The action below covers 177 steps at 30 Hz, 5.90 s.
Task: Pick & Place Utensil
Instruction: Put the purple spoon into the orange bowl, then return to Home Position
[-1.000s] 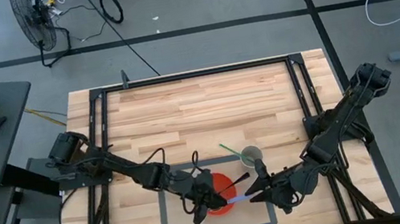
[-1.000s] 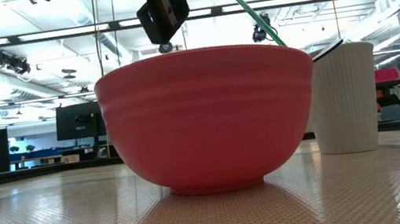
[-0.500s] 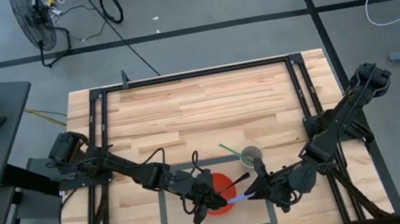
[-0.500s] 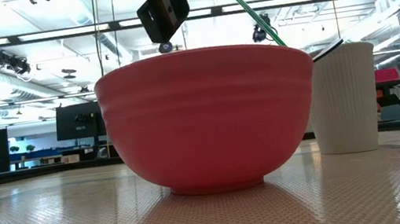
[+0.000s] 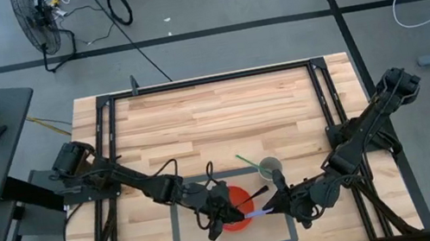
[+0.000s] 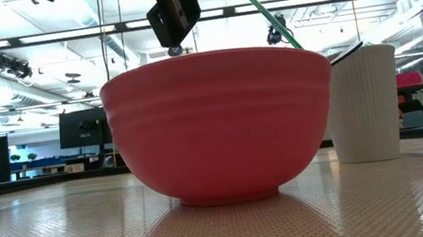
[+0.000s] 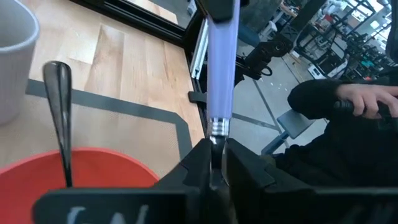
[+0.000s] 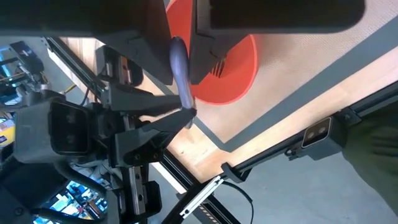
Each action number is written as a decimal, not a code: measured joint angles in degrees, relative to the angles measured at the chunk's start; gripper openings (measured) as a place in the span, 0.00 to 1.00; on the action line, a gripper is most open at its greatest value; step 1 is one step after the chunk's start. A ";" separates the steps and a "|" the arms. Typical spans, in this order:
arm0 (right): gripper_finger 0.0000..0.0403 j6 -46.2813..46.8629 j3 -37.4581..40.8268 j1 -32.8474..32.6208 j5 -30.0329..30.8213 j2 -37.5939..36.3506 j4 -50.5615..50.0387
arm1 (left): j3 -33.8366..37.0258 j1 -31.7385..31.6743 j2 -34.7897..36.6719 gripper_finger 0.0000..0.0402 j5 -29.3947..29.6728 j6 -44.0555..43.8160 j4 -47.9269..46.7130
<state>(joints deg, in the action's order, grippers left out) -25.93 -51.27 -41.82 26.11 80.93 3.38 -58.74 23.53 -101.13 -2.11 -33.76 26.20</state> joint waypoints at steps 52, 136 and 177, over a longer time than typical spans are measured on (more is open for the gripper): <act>0.10 -10.65 -4.98 5.13 -2.99 11.72 -7.60 | 0.00 3.09 16.64 0.58 31.89 0.35 -40.62; 0.43 0.64 -4.96 0.08 5.53 9.27 -13.71 | 0.00 -0.26 16.60 0.58 33.82 2.55 -37.28; 0.20 27.76 17.75 12.70 -1.67 -41.61 -16.53 | 41.95 -19.96 49.29 0.07 15.22 19.45 1.50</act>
<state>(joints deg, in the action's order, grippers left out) 1.83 -33.51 -29.12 24.44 39.32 -13.15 -16.79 3.57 -51.84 13.11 -14.31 27.70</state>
